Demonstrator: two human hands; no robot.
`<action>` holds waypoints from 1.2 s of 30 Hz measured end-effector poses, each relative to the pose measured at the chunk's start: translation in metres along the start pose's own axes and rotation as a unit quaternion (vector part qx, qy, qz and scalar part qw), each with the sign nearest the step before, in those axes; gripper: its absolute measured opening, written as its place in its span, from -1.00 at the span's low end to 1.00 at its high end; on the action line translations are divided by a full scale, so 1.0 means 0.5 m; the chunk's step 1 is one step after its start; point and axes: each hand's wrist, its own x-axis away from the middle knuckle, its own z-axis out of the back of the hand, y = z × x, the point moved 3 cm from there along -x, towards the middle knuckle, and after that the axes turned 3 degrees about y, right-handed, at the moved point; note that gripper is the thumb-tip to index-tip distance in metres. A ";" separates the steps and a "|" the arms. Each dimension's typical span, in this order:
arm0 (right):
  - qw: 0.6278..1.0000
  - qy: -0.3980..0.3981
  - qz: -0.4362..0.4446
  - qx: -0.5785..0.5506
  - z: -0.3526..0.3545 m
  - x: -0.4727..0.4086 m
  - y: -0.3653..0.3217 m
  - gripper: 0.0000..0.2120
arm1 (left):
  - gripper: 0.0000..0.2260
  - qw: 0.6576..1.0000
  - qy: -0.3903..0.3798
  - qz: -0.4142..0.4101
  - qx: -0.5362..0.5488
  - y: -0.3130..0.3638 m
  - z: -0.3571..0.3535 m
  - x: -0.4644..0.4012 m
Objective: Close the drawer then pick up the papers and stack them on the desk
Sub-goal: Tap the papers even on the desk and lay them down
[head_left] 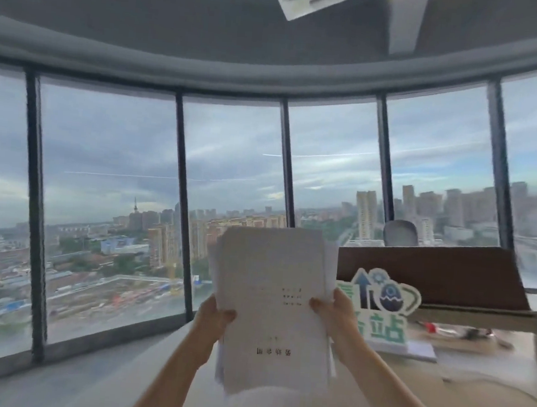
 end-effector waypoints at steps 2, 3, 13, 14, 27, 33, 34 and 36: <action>0.999 0.034 0.010 0.023 0.043 -0.014 -0.005 -0.83 | -0.59 1.000 -0.004 0.011 0.002 -0.016 -0.055 -0.027; 0.998 0.051 0.012 0.033 0.062 -0.025 -0.001 -0.84 | -0.60 1.000 -0.005 0.020 0.011 -0.029 -0.077 -0.042; 0.991 0.113 -0.019 0.062 0.154 -0.152 0.157 -0.78 | -0.59 0.997 -0.020 0.039 0.069 -0.212 -0.245 -0.189; 0.991 0.115 -0.025 0.062 0.161 -0.165 0.178 -0.79 | -0.61 0.997 -0.024 0.041 0.063 -0.231 -0.257 -0.201; 0.993 0.062 -0.013 0.095 0.158 -0.204 0.216 -0.74 | -0.61 0.996 -0.063 0.006 0.062 -0.263 -0.289 -0.235; 0.995 0.022 0.002 0.093 0.146 -0.190 0.200 -0.54 | -0.66 0.995 -0.052 -0.007 0.079 -0.275 -0.283 -0.209; 0.995 0.022 0.006 0.099 0.146 -0.187 0.199 -0.53 | -0.66 0.995 -0.054 -0.005 0.080 -0.279 -0.282 -0.206; 0.992 0.025 0.014 0.120 0.147 -0.182 0.196 -0.51 | -0.65 0.994 -0.069 -0.004 0.079 -0.285 -0.281 -0.199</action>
